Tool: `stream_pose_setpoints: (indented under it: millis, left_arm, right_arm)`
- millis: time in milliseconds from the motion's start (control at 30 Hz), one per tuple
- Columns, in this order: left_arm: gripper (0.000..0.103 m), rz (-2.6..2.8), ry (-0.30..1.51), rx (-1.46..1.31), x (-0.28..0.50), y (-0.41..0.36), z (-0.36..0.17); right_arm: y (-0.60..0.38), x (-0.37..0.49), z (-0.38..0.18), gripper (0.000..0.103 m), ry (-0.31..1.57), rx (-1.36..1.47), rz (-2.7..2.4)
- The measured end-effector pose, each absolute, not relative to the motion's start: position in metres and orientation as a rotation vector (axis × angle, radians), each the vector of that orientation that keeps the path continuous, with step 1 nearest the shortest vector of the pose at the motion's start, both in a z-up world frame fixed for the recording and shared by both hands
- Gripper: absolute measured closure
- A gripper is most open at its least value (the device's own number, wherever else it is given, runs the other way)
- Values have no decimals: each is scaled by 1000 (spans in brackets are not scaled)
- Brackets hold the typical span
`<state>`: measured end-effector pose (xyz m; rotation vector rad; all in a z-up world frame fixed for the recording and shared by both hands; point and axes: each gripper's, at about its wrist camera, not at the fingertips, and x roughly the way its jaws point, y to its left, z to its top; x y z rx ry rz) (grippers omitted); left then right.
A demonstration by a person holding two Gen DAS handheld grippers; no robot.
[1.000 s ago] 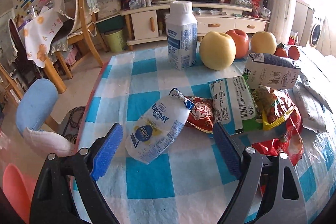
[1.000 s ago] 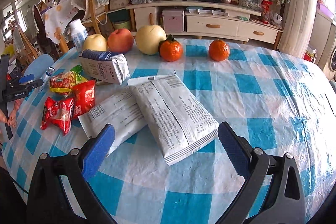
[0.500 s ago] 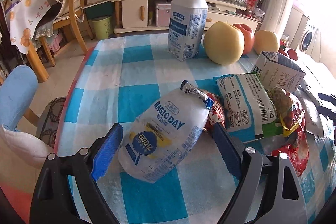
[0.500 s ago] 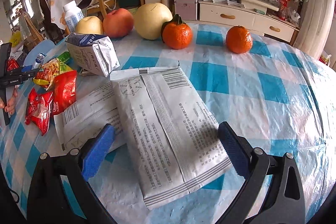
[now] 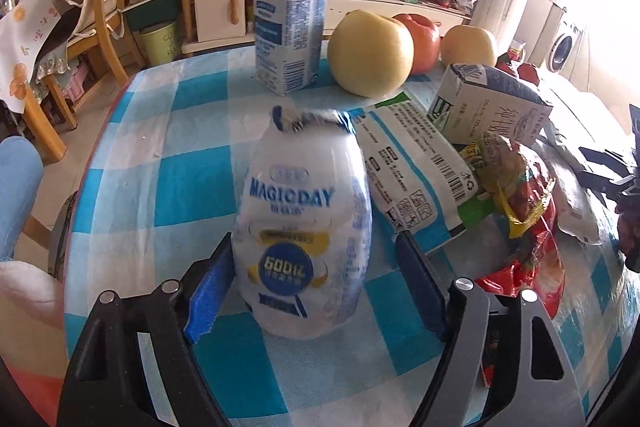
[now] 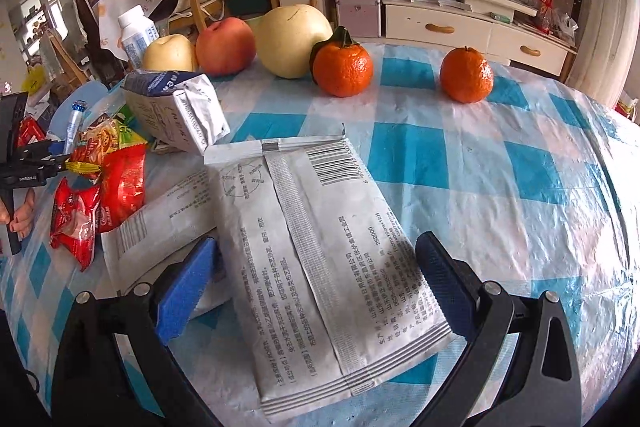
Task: Collect trash
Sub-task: 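Grasp the large white envelope with right tool while left tool grasps another MAGICDAY bottle, then lift both held items over the pink bucket and open both tools to drop them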
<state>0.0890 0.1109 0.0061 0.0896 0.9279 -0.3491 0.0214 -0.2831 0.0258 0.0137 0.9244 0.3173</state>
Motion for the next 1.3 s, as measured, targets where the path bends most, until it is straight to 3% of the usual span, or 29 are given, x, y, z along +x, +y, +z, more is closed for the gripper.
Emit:
stream_pose_setpoints:
  millis: [467,700,1033,1300]
  left_arm:
    - [25,-312,946,132,89,93,2]
    - [46,-287,951,147,84,77,2]
    - [47,-231,963,75,71,78,8]
    - [47,-220,949,2,45,83,17]
  right_arm:
    - [-276,27,25,4,946,69,315]
    - [-268,28,24,4,946,91,290]
    - [-268,20,31,25,930,95,285]
    - [-267,7,36,31,916,106,303]
